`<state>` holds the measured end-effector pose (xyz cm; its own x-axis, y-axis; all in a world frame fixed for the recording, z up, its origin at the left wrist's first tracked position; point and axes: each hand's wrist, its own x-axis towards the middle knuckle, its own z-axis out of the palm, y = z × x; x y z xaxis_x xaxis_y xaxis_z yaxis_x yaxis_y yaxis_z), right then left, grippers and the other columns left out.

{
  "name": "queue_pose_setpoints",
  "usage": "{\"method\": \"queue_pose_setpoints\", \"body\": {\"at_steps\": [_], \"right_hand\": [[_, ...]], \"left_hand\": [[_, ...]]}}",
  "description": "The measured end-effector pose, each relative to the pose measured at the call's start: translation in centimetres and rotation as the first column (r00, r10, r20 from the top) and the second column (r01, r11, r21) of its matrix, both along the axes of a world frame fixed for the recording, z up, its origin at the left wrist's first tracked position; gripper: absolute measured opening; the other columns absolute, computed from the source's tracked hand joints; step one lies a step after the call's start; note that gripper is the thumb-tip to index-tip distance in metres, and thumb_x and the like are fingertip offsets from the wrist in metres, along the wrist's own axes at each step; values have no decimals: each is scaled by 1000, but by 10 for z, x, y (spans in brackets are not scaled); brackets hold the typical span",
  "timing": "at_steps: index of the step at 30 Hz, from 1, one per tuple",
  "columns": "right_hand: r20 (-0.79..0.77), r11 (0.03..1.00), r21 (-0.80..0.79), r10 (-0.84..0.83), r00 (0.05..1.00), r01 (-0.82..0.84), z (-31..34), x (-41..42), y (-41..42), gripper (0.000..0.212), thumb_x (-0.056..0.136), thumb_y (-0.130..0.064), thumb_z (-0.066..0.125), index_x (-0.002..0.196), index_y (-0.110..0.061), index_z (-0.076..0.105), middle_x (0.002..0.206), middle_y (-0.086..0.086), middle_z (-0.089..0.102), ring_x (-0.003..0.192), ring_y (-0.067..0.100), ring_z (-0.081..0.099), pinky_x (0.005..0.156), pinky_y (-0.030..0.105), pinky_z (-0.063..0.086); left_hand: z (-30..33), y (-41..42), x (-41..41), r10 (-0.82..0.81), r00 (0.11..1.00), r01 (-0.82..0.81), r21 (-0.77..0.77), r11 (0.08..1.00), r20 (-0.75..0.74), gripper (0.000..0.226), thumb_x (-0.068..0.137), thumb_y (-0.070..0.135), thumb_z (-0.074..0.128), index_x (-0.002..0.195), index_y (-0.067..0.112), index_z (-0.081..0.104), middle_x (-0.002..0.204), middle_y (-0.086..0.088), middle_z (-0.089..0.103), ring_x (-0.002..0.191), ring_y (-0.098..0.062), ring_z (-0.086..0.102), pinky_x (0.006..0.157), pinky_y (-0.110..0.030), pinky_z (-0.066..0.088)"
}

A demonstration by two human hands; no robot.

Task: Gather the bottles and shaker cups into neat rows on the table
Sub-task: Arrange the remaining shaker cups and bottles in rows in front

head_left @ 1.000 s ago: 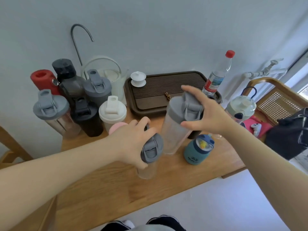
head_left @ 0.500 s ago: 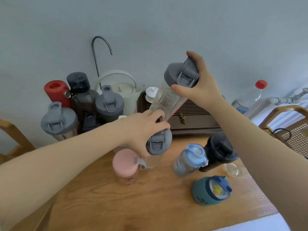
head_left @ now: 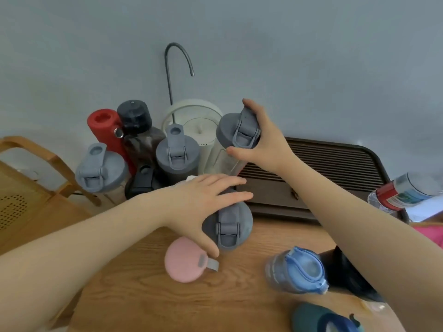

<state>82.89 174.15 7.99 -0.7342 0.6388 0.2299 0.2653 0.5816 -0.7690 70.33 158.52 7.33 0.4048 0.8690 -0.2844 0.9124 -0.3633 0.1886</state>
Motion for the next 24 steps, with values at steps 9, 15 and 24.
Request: {"method": "queue_pose_setpoints", "body": {"at_steps": [9,15,24], "right_hand": [[134,996,-72,63,989,-54,-38,-24,-9,98,60,-33,80,142,-22,27,129,1,48,119,15,49,103,31,41],[241,989,-105,127,962,-104,-55,-25,-10,101,63,-33,82,144,-29,22,140,5,41,129,15,41,110,32,34],[308,963,-160,256,916,-216,-51,-19,-5,104,68,-23,82,144,-34,11,147,1,30,134,9,30,108,19,24]], "left_hand": [[-15,-28,-63,140,990,-134,390,911,13,44,73,40,58,112,20,55,107,0,65,98,-18,59,77,-33,51],[-39,-25,-53,206,962,-155,261,953,-179,103,29,73,74,115,18,57,112,-9,66,88,-22,66,69,-32,53],[-56,-24,-39,242,952,-195,235,952,-190,95,34,67,69,112,15,52,106,-16,61,75,-27,61,63,-31,49]]}}
